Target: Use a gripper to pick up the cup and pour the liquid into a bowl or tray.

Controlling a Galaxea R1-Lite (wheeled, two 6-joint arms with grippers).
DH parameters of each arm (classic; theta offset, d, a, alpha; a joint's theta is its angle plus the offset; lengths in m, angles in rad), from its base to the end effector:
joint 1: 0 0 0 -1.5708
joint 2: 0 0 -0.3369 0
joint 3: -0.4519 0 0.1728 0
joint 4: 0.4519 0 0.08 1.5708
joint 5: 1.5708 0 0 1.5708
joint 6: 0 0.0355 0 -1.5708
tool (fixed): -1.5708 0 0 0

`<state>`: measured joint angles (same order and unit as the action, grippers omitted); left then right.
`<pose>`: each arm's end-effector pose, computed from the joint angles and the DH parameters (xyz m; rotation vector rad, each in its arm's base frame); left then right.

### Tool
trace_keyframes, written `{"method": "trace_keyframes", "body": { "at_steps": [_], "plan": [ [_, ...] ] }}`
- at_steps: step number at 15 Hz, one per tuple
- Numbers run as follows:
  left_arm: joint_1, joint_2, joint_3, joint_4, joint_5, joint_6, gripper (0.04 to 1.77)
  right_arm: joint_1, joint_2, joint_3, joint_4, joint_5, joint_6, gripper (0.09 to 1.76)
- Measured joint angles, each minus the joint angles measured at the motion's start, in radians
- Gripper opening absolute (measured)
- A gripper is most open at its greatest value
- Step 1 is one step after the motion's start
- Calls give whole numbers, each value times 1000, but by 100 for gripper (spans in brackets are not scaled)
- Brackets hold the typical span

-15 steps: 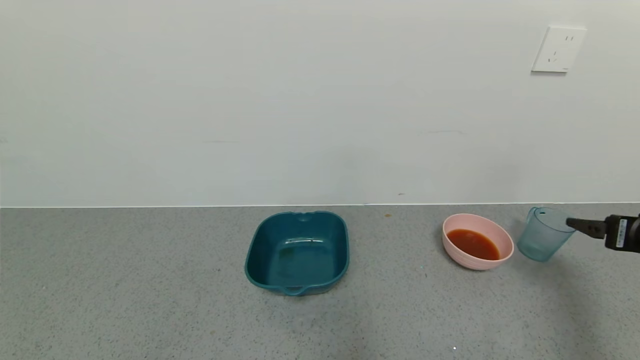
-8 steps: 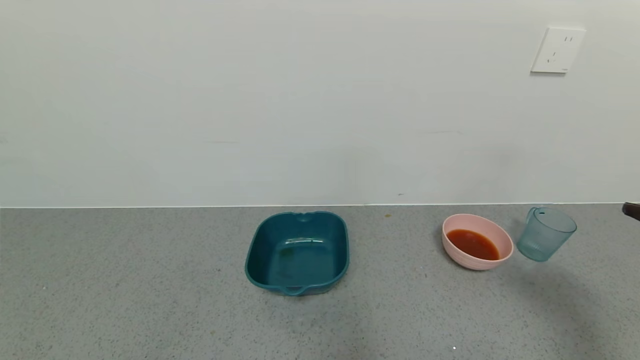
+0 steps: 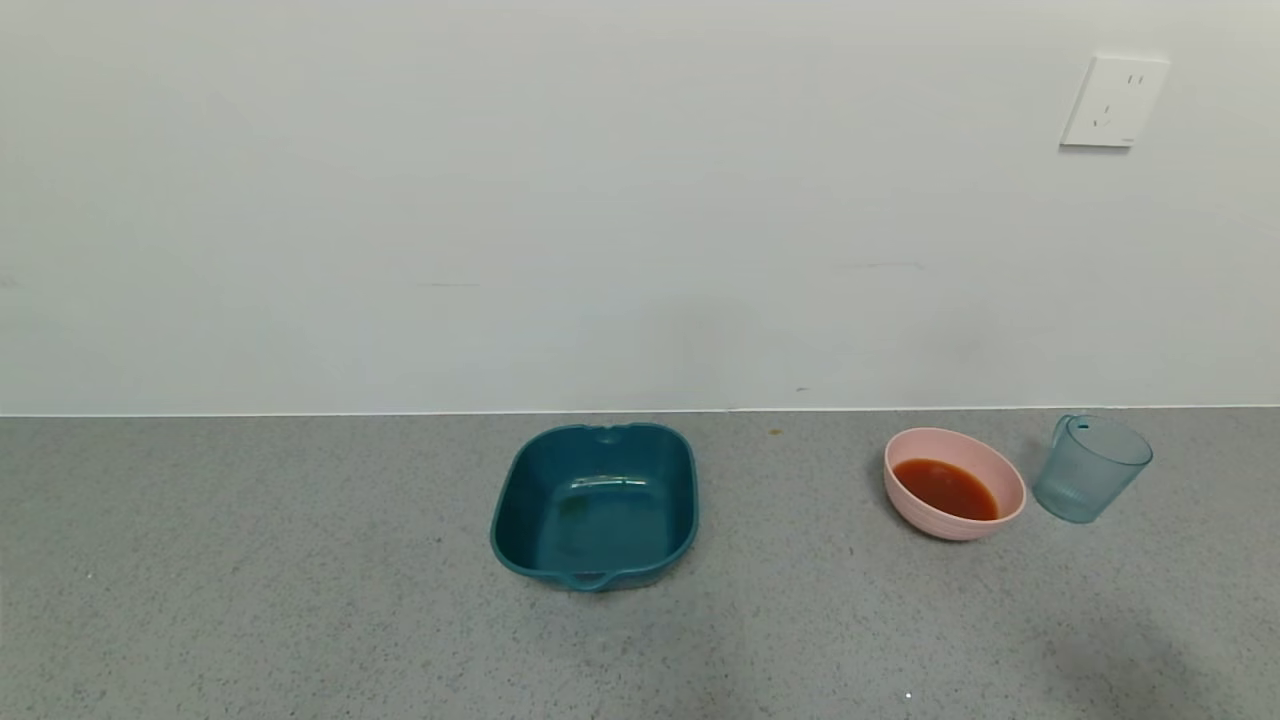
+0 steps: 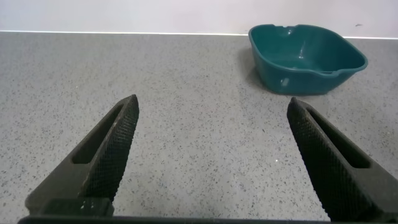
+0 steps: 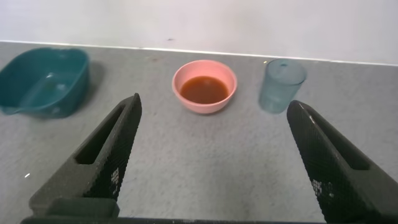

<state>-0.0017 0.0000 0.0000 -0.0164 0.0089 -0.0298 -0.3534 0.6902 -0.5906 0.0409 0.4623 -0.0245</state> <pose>-0.0660 0.0004 0.0774 -0.0299 -0.0165 0.0070 0.0177 0.0103 0.2585 0.0313 0.1277 0.1103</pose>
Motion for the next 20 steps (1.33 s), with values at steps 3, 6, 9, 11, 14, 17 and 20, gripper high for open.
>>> {"method": "trace_keyframes", "body": {
  "at_steps": [3, 6, 9, 11, 14, 17, 20],
  "plan": [
    [0, 0, 0, 0, 0, 0, 172, 3, -96, 11, 39, 21, 33, 170],
    [0, 0, 0, 0, 0, 0, 172, 16, -172, 42, 43, 24, 39, 170],
    [0, 0, 0, 0, 0, 0, 172, 92, -245, 73, 100, 19, 35, 170],
    [0, 0, 0, 0, 0, 0, 172, 126, -289, 80, 130, 19, 34, 170],
    [0, 0, 0, 0, 0, 0, 172, 196, -368, 95, 211, 18, 31, 170],
    [0, 0, 0, 0, 0, 0, 172, 241, -401, 94, 217, 18, 33, 170],
    [0, 0, 0, 0, 0, 0, 172, 355, -417, 91, 220, -96, 30, 170]
  ]
}}
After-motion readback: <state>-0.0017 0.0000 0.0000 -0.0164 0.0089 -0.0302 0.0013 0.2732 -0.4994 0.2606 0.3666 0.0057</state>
